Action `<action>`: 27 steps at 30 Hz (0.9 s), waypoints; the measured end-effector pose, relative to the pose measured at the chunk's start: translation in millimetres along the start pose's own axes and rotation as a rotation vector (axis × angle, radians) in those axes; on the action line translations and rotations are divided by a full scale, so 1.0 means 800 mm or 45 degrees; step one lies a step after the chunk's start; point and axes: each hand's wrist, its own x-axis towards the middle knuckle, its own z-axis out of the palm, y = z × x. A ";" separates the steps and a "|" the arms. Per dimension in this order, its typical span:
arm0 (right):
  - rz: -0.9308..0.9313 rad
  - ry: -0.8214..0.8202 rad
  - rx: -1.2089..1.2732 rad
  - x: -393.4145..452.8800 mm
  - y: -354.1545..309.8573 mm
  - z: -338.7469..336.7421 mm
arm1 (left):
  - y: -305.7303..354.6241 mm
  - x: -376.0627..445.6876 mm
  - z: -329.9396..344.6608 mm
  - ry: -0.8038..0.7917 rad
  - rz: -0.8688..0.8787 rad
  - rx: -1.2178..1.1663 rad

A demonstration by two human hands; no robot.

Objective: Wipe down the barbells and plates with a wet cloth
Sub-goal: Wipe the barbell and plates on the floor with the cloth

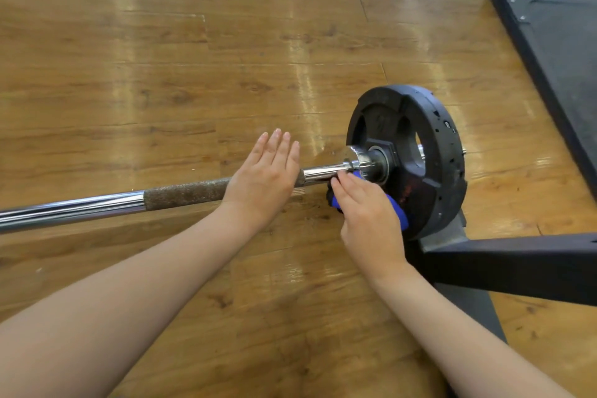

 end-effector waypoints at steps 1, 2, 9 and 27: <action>0.018 -0.008 0.034 -0.008 -0.001 -0.002 | 0.000 0.001 0.000 -0.002 0.002 0.013; 0.035 -0.001 0.071 -0.012 -0.004 -0.003 | -0.001 0.001 0.000 -0.003 0.006 0.031; 0.011 0.076 0.143 0.046 -0.017 0.014 | -0.001 0.001 -0.002 -0.144 0.029 0.050; 0.066 0.025 0.249 -0.016 0.005 -0.014 | -0.013 0.027 -0.038 -0.731 -0.114 -0.342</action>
